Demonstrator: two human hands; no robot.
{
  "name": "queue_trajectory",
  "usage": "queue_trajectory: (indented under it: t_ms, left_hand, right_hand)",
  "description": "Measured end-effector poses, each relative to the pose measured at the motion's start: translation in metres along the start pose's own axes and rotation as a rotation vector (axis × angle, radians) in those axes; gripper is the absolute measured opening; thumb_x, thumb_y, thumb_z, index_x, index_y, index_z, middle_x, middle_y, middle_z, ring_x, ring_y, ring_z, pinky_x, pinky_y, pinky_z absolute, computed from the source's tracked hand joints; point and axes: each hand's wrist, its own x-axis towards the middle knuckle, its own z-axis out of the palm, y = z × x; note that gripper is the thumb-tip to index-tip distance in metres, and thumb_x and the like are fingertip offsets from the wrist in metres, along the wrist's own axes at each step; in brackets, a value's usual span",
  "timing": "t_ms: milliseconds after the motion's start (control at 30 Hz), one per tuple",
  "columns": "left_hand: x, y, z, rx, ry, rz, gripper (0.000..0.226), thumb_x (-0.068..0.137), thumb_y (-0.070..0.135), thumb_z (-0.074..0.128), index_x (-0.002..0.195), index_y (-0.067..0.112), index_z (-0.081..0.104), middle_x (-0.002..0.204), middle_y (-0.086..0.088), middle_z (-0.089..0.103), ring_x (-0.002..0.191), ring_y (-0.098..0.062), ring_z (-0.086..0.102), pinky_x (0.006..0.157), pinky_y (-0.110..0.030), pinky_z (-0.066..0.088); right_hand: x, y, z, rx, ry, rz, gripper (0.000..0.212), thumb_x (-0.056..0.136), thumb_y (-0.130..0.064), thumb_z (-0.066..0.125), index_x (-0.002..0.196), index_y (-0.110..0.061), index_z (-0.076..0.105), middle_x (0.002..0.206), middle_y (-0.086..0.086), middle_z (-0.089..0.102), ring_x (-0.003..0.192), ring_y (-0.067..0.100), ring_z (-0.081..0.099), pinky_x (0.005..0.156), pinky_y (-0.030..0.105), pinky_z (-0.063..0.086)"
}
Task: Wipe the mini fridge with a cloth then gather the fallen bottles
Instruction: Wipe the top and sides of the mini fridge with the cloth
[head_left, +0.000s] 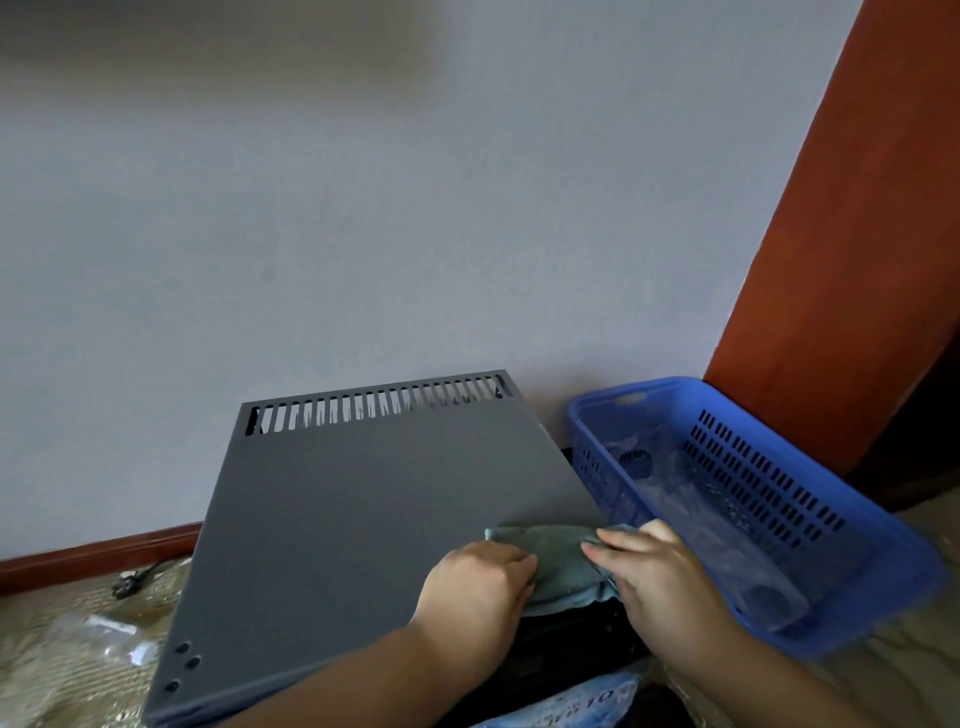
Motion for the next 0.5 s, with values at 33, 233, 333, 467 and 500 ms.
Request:
queue_trajectory:
  t_ms: [33,233,333,467,500]
  left_hand:
    - [0.004,-0.001,0.0,0.012,-0.023,-0.009,0.022,0.075,0.034,0.044,0.065,0.026,0.062,0.066,0.014,0.064,0.057,-0.008,0.061,0.045,-0.016,0.046]
    - [0.061,-0.039,-0.004,0.046,-0.107,-0.213,0.034,0.091,0.034,0.035,0.101,0.019,0.064,0.106,-0.005,0.067,0.097,-0.029,0.064,0.079,-0.031,0.053]
    - [0.1,-0.066,-0.008,0.064,-0.229,-0.361,0.028,0.096,0.027,0.038,0.113,0.019,0.059,0.12,-0.01,0.06,0.109,-0.033,0.056,0.088,-0.033,0.046]
    - [0.139,-0.104,-0.002,0.088,-0.222,-0.429,0.027,0.096,0.023,0.038,0.112,0.019,0.06,0.118,-0.01,0.06,0.106,-0.032,0.057,0.084,-0.034,0.047]
    - [0.148,-0.113,0.0,0.095,-0.216,-0.451,0.025,0.096,0.022,0.039,0.108,0.017,0.06,0.115,-0.01,0.06,0.104,-0.031,0.057,0.079,-0.034,0.046]
  right_hand:
    - [0.004,0.002,0.001,0.012,-0.002,-0.01,0.057,0.04,0.003,0.09,0.09,-0.023,0.078,0.09,-0.001,0.075,0.069,0.02,0.066,0.055,0.023,0.057]
    - [0.072,0.016,0.027,-0.003,-0.018,-0.021,0.057,0.037,0.006,0.087,0.088,-0.017,0.078,0.083,0.004,0.076,0.062,0.026,0.064,0.054,0.022,0.055]
    - [0.122,0.015,0.043,0.028,-0.085,0.071,0.05,0.069,0.002,0.07,0.115,-0.018,0.068,0.108,0.007,0.071,0.094,0.034,0.058,0.079,0.03,0.055]
    - [0.179,0.022,0.061,-0.038,-0.189,0.07,0.048,0.092,-0.005,0.041,0.136,-0.024,0.049,0.12,0.008,0.059,0.115,0.032,0.042,0.092,0.039,0.046]
    - [0.191,0.024,0.066,-0.062,-0.186,0.059,0.046,0.093,-0.006,0.039,0.134,-0.024,0.05,0.115,0.008,0.06,0.112,0.032,0.042,0.089,0.038,0.047]
